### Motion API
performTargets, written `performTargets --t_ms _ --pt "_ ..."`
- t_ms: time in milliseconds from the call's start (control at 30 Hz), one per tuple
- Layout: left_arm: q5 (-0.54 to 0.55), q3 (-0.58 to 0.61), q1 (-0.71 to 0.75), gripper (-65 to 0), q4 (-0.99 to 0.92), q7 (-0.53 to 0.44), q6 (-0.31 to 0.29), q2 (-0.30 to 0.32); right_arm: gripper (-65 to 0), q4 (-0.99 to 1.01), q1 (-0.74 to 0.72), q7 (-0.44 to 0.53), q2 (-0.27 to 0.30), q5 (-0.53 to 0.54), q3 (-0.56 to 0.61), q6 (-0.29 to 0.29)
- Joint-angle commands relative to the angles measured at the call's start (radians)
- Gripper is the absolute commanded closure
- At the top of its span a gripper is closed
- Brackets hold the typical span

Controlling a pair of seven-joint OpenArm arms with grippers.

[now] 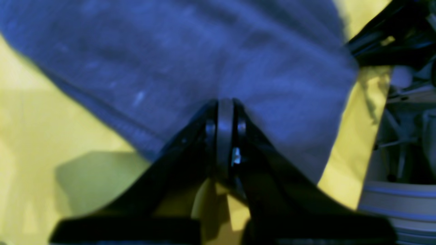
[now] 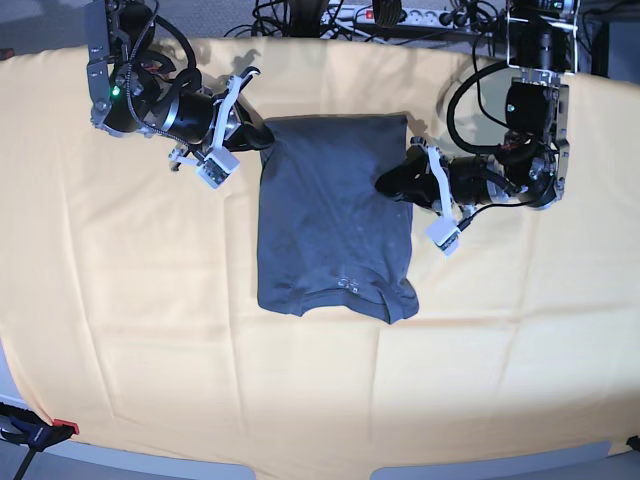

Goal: Fold the T-shirt properly
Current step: 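Move both grippers to the shirt's sides and nudge the edges square, then push the shirt's side edges inward with both grippers to tidy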

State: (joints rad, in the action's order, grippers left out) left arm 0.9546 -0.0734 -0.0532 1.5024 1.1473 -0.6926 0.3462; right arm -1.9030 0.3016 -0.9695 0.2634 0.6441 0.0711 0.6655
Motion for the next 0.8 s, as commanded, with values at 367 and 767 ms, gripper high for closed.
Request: performTargets --t_ms 367,767 --pt "0.389 -0.008 0.000 0.0 0.040 0.034 -0.006 0.076 0.0 -0.295 0.069 0.138 0.088 -0.202 -0.006 -0.202" --pt "0.529 -0.008 0.006 0.0 0.121 0.222 -0.006 0.043 0.0 -0.047 -0.244 0.237 0.064 0.008 0.003 -0.039"
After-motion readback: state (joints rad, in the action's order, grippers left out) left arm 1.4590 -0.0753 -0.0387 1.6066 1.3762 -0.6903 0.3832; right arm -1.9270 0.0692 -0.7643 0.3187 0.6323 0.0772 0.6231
